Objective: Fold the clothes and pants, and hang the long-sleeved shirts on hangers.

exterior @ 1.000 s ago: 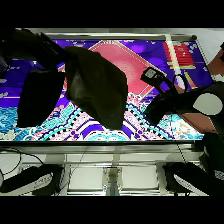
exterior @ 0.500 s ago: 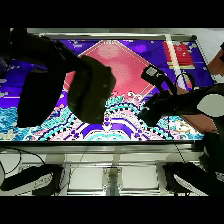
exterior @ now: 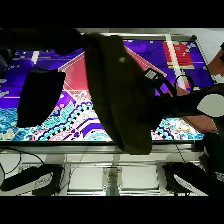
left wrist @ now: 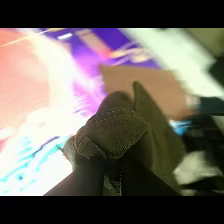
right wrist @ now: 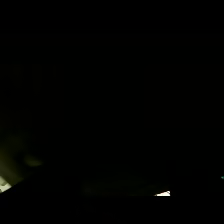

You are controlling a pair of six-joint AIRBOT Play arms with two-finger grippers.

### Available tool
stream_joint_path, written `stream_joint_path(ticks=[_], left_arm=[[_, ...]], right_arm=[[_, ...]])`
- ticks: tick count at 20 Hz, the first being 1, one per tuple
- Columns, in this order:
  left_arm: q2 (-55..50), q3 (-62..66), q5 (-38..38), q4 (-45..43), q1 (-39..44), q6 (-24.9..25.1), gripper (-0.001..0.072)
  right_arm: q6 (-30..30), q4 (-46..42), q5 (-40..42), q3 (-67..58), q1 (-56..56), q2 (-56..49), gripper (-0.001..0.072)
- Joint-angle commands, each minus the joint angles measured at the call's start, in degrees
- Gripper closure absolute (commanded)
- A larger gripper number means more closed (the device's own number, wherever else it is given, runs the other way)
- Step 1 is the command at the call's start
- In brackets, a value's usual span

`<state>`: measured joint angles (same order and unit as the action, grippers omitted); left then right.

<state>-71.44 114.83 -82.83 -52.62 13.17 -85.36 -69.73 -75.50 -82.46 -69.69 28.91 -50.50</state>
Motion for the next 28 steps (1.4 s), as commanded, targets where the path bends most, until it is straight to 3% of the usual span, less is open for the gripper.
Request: stream_joint_path(ticks=[1, 3, 4, 9, 10, 11, 14, 19, 22, 24, 25, 28], left_arm=[[-2.23, -2.71, -13.51, -35.8, -0.92, -8.07, 0.068], [-3.87, -10.54, -20.09, -38.25, -2.89, -5.64, 0.068], [-4.2, -16.02, -19.8, -38.25, -3.72, -5.53, 0.068], [-4.15, -43.15, -7.43, -42.01, -7.45, -3.58, 0.0658], [-4.04, -45.79, -6.08, -44.37, -8.24, -3.58, 0.0534], [-3.78, -47.25, -5.27, -46.62, -8.98, -3.78, 0.0481], [-0.61, -47.93, -1.01, -51.58, -12.28, -6.6, 0.0485], [10.12, -47.93, 11.56, -51.71, -21.73, -14.49, 0.0492], [12.83, -48.0, 11.32, -51.69, -27.93, -14.78, 0.0486], [13.38, -48.81, 9.92, -51.17, -30.32, -11.39, 0.0482], [13.68, -49.55, 9.73, -48.7, -30.93, -6.84, 0.0483], [14.8, -53.88, 6.38, -28.92, -30.99, 15.96, 0.0493]], right_arm=[[-0.04, -1.7, -2.6, 0.0, 0.04, 0.02, 0.0156], [-0.04, -1.7, -2.34, 0.0, 0.04, 0.02, 0.0156], [-0.07, -1.68, -2.29, 0.0, 0.04, 0.02, 0.0156], [-1.33, -1.68, -2.6, 0.0, 0.07, 0.02, 0.0156], [-1.42, -1.66, -2.6, 0.0, 0.04, 0.02, 0.0156], [-1.57, -1.68, -2.54, 0.0, 0.04, 0.02, 0.0156], [-1.7, -1.68, -2.27, 0.0, 0.04, 0.0, 0.0156], [-3.13, -1.66, -1.11, 0.0, 0.07, -0.02, 0.0156], [-3.74, -1.64, -0.33, 0.0, 0.04, -0.02, 0.0157], [-4.2, -1.64, 0.26, 0.0, 0.07, -0.04, 0.0157], [-4.2, -1.62, 0.68, 0.0, 0.07, -0.04, 0.0156], [-4.15, -1.03, 3.39, 0.15, 0.07, -1.11, 0.0157]])
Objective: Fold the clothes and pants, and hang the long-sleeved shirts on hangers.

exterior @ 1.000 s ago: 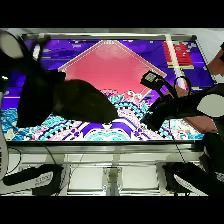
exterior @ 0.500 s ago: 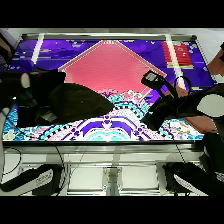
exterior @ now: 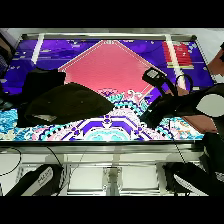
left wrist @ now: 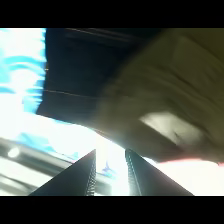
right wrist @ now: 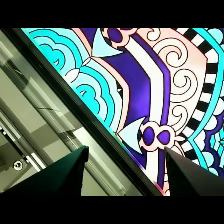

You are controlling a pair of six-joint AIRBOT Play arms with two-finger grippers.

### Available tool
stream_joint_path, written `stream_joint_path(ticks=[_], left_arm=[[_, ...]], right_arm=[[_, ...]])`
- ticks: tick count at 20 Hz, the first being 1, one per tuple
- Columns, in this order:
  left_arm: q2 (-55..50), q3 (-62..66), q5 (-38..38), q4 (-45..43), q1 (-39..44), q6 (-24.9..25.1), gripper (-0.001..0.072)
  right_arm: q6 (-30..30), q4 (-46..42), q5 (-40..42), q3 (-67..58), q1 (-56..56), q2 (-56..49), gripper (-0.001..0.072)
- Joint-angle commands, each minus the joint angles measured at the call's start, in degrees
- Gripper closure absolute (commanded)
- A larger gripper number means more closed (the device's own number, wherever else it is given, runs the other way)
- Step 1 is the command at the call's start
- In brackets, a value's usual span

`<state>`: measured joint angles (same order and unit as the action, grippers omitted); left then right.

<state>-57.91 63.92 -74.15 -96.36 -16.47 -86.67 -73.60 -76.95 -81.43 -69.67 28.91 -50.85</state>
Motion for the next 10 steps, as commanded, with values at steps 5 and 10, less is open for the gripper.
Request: stream_joint_path(ticks=[5, 10], left_arm=[[0.98, -15.17, -3.85, 22.16, -1.38, 23.32, 0.0491], [1.03, -22.71, 1.53, 21.86, -1.36, 24.15, 0.049]], right_arm=[[-0.28, 0.63, 7.52, 5.7, 0.07, -5.7, 0.0167], [-0.52, 0.79, 12.22, 10.71, 0.07, -10.21, 0.0167]])
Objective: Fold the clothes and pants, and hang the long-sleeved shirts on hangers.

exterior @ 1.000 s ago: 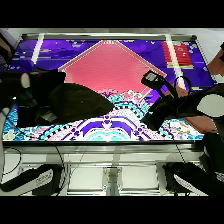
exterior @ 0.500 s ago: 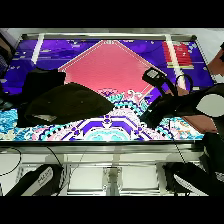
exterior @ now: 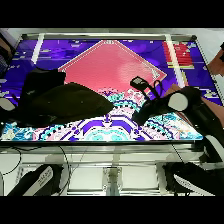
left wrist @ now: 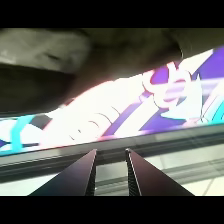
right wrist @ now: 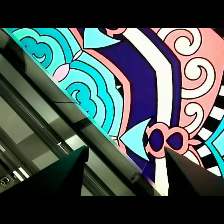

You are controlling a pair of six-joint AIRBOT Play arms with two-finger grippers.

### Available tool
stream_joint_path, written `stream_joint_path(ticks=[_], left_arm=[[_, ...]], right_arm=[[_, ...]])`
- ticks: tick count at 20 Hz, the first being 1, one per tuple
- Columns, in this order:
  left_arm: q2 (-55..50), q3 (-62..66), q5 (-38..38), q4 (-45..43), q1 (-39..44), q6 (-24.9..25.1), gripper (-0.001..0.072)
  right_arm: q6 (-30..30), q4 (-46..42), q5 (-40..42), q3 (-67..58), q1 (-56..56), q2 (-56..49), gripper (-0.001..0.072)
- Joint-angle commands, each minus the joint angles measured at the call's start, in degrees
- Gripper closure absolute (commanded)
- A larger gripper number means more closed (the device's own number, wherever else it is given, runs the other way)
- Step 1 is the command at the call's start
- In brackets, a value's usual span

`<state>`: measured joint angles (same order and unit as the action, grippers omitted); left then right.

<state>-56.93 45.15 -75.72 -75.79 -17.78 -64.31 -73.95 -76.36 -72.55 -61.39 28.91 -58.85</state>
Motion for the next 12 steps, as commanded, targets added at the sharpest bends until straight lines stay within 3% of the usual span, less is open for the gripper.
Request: stream_joint_path(ticks=[1, 8, 12], left_arm=[[0.04, -4.57, 4.55, 1.27, -0.04, 1.79, 0.049], [0.02, -6.34, 16.48, 0.83, 0.11, 1.79, 0.0489], [0.02, -6.34, 19.85, -2.08, 5.03, 2.21, 0.0489]], right_arm=[[-0.17, 0.33, 3.76, 2.51, 0.07, -2.75, 0.0167], [-0.17, 2.69, 5.11, 2.51, 0.07, -3.3, 0.0167], [-0.17, 2.86, 5.14, 2.51, 0.07, -3.3, 0.0166]])
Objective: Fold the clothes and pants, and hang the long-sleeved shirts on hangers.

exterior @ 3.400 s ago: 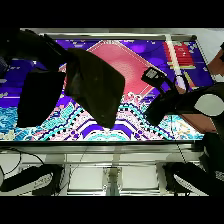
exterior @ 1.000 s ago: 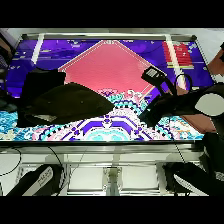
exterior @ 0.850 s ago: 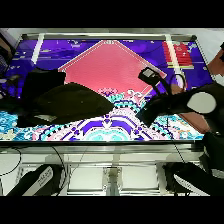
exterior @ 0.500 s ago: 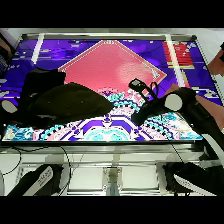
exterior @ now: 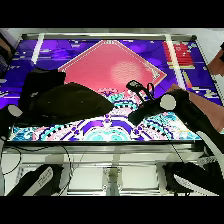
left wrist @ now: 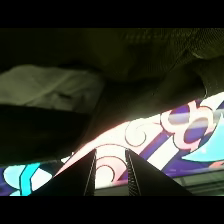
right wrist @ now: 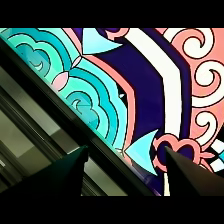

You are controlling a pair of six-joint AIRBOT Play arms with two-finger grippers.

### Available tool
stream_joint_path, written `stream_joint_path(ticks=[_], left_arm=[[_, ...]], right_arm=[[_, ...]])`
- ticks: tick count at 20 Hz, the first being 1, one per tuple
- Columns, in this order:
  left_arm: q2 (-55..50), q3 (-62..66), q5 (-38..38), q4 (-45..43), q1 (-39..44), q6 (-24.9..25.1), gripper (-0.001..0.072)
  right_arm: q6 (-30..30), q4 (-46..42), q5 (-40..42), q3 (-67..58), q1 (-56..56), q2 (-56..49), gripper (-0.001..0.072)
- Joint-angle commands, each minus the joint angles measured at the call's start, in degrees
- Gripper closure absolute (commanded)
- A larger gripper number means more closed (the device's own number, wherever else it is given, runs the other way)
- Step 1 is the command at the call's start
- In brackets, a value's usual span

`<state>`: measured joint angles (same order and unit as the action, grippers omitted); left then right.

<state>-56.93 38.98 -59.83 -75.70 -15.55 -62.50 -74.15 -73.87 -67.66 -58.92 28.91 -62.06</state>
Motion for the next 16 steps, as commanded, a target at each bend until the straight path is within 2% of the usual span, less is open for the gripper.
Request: stream_joint_path(ticks=[1, 3, 6, 8, 11, 14, 15, 16], left_arm=[[0.0, -0.24, 5.16, -4.09, 4.68, 0.37, 0.0489], [-0.44, -0.59, 6.84, -8.09, 8.13, -1.44, 0.0489], [-4.57, -0.59, 6.19, -12.2, 9.77, -8.87, 0.0489], [-7.98, -0.59, 5.62, -13.49, 9.75, -12.11, 0.0489], [-11.13, -0.57, 6.58, -13.9, 9.75, -14.36, 0.0483], [-9.97, -0.55, 7.65, -13.9, 9.79, -15.93, 0.0482], [-8.98, -0.55, 7.96, -13.9, 9.77, -15.45, 0.0462], [-7.74, -0.55, 8.31, -13.92, 9.77, -14.34, 0.0398]], right_arm=[[0.02, 0.37, 0.24, 0.04, 0.07, -0.09, 0.0166], [-0.26, 0.5, 0.22, 0.04, 0.07, -0.09, 0.0166], [-0.37, 0.59, 0.15, 0.04, 0.07, -0.09, 0.0167], [-0.37, 0.59, 0.07, 0.04, 0.07, -0.09, 0.0166], [-0.37, 0.59, -0.39, 0.04, 0.07, -0.09, 0.0166], [-0.37, 0.59, -0.42, 0.04, 0.07, -0.09, 0.0166], [-0.37, 0.61, -0.42, 0.04, 0.07, -0.09, 0.0166], [-0.42, 0.61, -0.42, 0.04, 0.07, -0.09, 0.0166]])
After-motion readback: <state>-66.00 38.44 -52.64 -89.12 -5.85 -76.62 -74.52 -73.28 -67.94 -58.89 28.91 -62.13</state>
